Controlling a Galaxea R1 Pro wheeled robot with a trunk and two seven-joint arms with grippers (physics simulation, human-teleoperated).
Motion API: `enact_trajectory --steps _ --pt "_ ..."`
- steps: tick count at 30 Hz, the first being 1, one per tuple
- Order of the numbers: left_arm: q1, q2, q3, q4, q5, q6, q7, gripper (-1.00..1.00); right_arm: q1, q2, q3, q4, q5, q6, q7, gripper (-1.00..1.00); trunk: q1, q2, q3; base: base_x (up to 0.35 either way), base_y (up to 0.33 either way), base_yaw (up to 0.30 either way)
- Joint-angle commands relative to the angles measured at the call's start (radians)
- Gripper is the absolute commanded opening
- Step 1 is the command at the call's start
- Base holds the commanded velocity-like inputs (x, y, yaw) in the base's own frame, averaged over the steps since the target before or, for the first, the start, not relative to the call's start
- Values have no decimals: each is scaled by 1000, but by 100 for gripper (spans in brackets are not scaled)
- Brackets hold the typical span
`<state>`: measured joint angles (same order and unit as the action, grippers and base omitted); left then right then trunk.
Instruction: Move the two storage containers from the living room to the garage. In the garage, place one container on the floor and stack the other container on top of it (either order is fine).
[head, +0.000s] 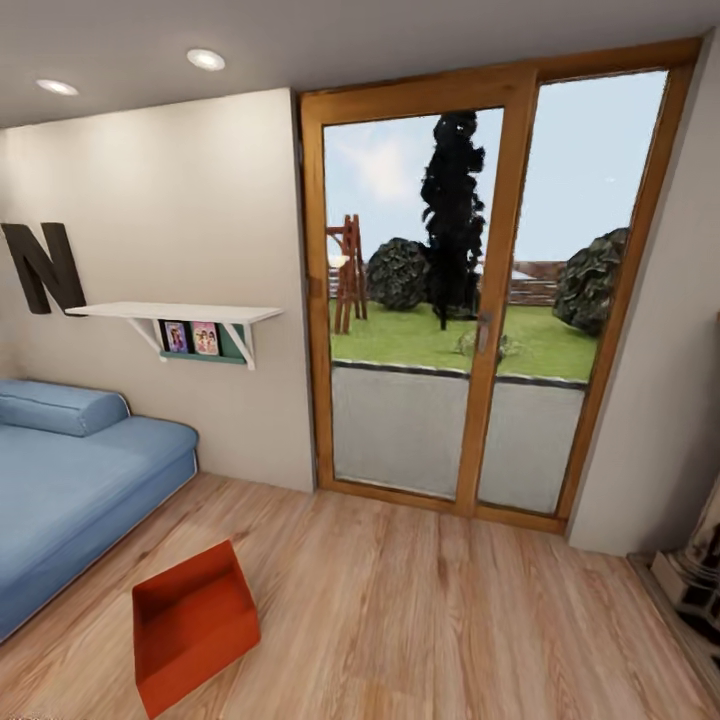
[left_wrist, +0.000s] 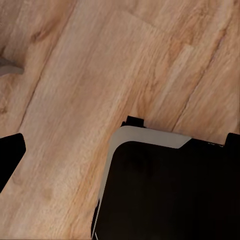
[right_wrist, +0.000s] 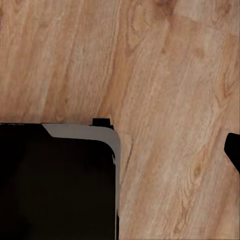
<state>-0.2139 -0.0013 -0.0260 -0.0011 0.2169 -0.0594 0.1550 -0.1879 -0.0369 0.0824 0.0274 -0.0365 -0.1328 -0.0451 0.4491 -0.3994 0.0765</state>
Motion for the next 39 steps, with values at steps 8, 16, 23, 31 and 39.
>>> enact_trajectory --steps 8,16,23,31,39 --pt "0 0 -3 1 7 -3 1 100 -1 0 8 3 -3 -5 -2 100 1 -1 0 308 -115 267" --pt "0 0 -3 1 7 -3 1 100 -1 0 8 3 -3 -5 -2 100 1 -1 0 308 -57 267" --pt "0 0 -3 1 7 -8 1 100 -1 0 9 3 -3 -5 -2 100 1 -1 0 260 -4 268" --pt "0 0 -3 1 7 -10 1 100 -1 0 9 3 -3 -5 -2 100 1 -1 0 21 0 269" --pt "0 0 -3 1 7 -11 1 100 -1 0 9 3 -3 -5 -2 100 1 -1 0 1 0 269"
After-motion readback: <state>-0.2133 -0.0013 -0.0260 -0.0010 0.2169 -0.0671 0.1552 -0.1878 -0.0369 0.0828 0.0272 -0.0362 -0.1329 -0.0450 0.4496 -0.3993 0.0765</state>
